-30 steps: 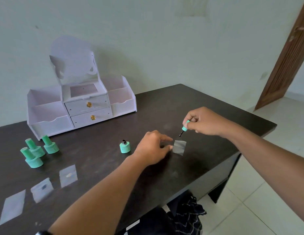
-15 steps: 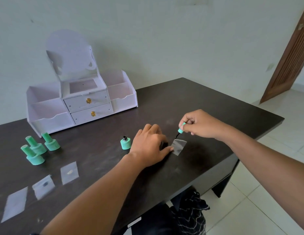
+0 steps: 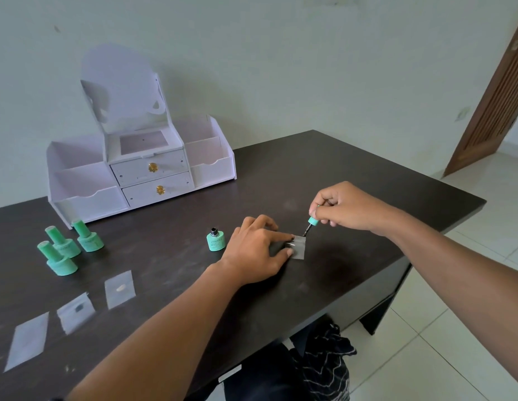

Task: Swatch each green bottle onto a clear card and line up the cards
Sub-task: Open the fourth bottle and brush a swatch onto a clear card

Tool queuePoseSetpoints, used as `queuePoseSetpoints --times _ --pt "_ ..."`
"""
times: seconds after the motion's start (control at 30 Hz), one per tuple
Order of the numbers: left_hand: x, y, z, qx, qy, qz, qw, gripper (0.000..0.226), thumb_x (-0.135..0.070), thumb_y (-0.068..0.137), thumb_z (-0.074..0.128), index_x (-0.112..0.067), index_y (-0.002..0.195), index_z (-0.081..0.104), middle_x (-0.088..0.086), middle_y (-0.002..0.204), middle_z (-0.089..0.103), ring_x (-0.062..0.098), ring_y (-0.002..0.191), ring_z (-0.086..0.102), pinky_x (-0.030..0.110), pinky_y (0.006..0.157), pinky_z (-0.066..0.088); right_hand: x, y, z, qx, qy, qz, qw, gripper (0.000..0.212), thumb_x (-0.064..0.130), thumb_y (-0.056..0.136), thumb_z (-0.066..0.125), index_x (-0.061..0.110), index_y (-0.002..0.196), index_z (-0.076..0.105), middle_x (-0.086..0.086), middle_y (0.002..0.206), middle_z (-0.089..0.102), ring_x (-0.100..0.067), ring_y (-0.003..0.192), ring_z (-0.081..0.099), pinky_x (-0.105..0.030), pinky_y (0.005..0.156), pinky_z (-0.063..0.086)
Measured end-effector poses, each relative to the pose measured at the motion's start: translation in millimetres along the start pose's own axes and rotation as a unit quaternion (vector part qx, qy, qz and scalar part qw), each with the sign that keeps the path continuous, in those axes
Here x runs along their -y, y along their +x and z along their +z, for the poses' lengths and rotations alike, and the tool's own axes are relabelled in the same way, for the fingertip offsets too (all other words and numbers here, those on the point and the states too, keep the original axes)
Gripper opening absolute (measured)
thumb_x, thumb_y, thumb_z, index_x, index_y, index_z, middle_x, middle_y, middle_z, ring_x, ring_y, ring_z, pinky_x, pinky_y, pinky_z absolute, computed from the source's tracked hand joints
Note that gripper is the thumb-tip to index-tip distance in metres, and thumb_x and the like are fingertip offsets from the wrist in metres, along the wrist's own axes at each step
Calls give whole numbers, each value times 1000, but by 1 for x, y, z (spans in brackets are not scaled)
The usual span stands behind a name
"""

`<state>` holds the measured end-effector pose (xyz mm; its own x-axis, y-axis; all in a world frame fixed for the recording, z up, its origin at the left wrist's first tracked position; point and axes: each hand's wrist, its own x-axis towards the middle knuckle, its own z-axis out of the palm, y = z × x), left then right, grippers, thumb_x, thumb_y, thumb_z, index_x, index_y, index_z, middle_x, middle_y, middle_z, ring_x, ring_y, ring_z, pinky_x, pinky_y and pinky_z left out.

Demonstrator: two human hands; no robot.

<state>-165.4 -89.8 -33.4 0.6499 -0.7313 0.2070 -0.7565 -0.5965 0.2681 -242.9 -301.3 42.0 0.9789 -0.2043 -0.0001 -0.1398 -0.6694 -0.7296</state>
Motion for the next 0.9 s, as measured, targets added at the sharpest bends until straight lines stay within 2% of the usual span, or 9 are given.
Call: queuePoseSetpoints --times 0.07,0.3,0.57,0.7,0.83,0.9 --pt "0 0 0 -4 2 -5 1000 43 -60 89 53 -47 130 60 -12 126 48 17 119 40 35 96 39 0 0 3 7 -4 2 1000 12 15 87 66 18 82 77 5 66 70 -8 56 58 -13 50 41" --pt "0 -4 0 -12 7 -27 1000 49 -65 87 53 -46 132 58 -12 126 48 17 120 39 35 96 37 1 3 16 24 1 -3 1000 12 12 87 66 15 83 77 0 67 69 -8 54 57 -12 48 42" --pt "-3 -7 1 -25 -4 -41 999 50 -66 86 56 -45 131 59 -13 126 48 16 120 39 29 92 32 -3 7 28 34 -7 -7 999 9 15 84 69 20 81 77 2 64 68 -8 56 59 -23 59 48" --pt "-3 -7 1 -27 -11 -47 998 49 -66 86 57 -46 130 59 -13 125 48 16 120 39 29 91 30 -5 8 29 16 -48 -6 999 11 16 79 68 22 76 76 6 60 65 -2 47 51 -22 56 40" --pt "-3 -8 0 -24 -9 -48 999 50 -66 86 57 -45 131 59 -13 125 48 16 120 39 30 94 32 -5 12 22 -8 -39 -5 999 12 17 79 66 22 75 76 3 60 65 -8 50 51 -26 59 42" --pt "-3 -9 0 -26 -13 -48 998 50 -65 85 58 -44 130 60 -12 124 49 17 120 40 31 95 34 -5 13 19 -11 -32 -7 999 12 21 78 65 24 75 76 -5 62 67 -13 55 54 -30 62 44"
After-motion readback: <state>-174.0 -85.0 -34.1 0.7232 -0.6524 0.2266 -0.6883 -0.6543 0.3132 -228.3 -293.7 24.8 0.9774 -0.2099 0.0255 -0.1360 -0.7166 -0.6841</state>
